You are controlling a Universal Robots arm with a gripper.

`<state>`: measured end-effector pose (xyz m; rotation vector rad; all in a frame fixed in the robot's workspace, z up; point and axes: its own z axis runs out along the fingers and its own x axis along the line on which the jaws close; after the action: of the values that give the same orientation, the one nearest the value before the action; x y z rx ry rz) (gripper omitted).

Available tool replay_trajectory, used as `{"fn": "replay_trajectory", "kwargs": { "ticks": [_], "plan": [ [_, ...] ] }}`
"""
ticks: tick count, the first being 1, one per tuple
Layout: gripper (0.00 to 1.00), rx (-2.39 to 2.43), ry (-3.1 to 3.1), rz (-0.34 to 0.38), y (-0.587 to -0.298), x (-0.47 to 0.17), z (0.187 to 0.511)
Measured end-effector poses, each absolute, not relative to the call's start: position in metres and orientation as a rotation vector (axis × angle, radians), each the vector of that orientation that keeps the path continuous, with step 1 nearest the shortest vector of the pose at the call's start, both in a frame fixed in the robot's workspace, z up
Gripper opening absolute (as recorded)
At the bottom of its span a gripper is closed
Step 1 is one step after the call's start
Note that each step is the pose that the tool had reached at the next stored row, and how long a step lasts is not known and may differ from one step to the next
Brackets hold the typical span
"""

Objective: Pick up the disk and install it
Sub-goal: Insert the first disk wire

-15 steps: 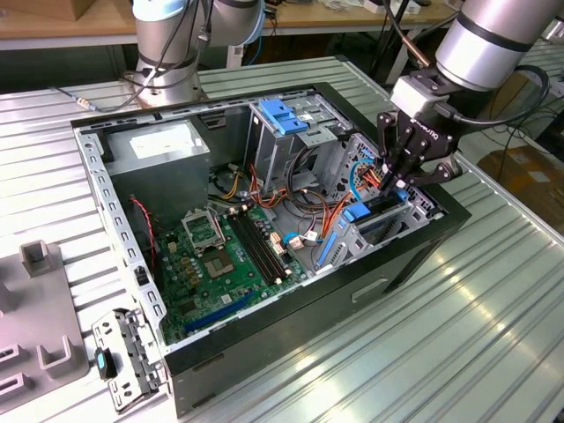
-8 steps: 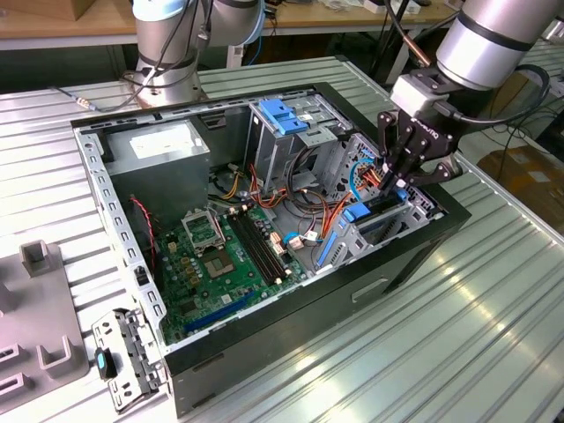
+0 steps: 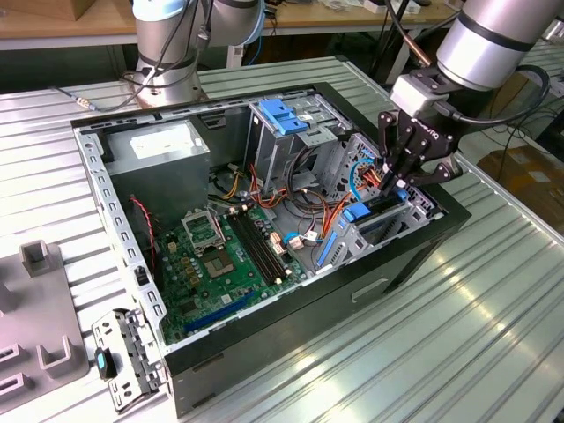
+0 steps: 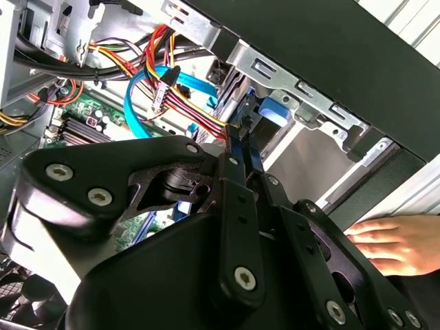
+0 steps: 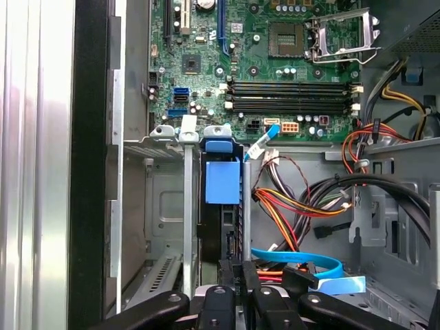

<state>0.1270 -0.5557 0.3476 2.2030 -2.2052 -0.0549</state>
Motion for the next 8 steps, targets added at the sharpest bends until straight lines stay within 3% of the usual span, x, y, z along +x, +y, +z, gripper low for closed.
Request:
{"fn": "replay_trajectory", "kwargs": {
  "ticks": [8],
  "plan": [
    [0.16,2.197,-2.211,-0.055,-0.5562,0.1272,0.346]
  ]
}}
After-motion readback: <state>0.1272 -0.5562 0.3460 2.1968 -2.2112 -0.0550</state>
